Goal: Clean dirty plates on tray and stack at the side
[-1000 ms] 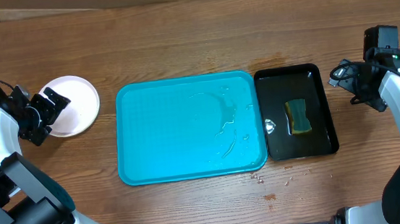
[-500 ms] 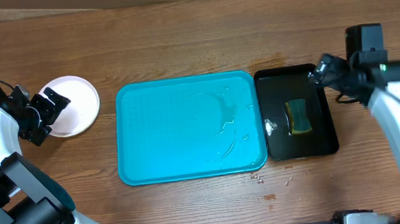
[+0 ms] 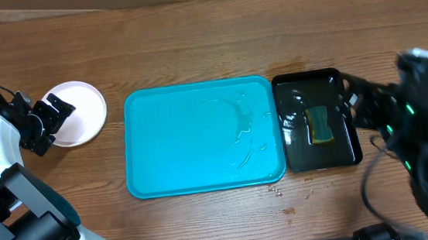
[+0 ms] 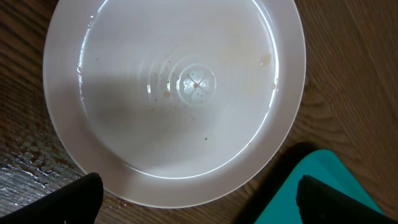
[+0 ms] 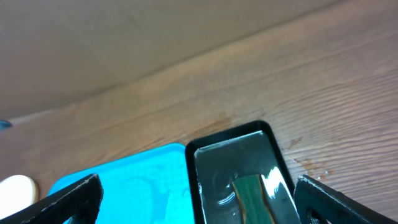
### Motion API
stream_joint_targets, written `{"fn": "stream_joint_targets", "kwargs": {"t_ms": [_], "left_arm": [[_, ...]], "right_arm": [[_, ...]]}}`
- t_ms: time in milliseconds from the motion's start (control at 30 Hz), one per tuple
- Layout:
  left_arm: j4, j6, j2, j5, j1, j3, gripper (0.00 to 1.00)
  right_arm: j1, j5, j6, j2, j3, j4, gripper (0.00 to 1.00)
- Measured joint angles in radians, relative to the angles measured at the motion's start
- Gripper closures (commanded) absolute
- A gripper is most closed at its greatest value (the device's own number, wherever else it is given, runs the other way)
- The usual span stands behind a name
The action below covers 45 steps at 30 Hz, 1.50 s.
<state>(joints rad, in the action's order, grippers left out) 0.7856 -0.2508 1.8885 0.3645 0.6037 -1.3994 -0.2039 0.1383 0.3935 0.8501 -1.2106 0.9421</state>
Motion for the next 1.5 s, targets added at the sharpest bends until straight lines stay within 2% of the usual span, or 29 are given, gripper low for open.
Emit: {"fn": "stream_joint_targets", "kwargs": {"t_ms": [267, 433, 567, 700, 833, 967, 1233, 1500], "left_arm": [[0.0, 0.0, 0.0, 0.0, 0.0, 0.0, 0.0], [0.0, 0.0, 0.0, 0.0, 0.0, 0.0, 0.0], [0.0, 0.0, 0.0, 0.0, 0.0, 0.0, 0.0], [0.0, 0.0, -0.002, 0.001, 0.0, 0.0, 0.0], [0.0, 0.0, -0.002, 0.003, 0.0, 0.0, 0.0], [0.0, 0.0, -0.002, 0.003, 0.0, 0.0, 0.0], [0.0, 0.0, -0.002, 0.003, 0.0, 0.0, 0.0], [0.0, 0.0, -0.002, 0.003, 0.0, 0.0, 0.0]], "right_arm": [[0.0, 0.096, -0.002, -0.314, 0.035, -0.04, 0.0], [0.02, 0.132, -0.002, -0.537, 0.192, -0.192, 0.0], [0.058, 0.142, -0.001, -0.7, 0.39, -0.377, 0.0], [0.066, 0.145, -0.002, -0.803, 0.626, -0.666, 0.0], [0.076, 0.114, -0.002, -0.835, 0.83, -0.952, 0.0], [0.099, 0.069, -0.002, -0.835, 0.961, -1.081, 0.0], [0.147, 0.025, -0.002, -0.835, 1.096, -1.074, 0.0], [0.151, -0.009, -0.053, -0.835, 1.157, -0.904, 0.0]]}}
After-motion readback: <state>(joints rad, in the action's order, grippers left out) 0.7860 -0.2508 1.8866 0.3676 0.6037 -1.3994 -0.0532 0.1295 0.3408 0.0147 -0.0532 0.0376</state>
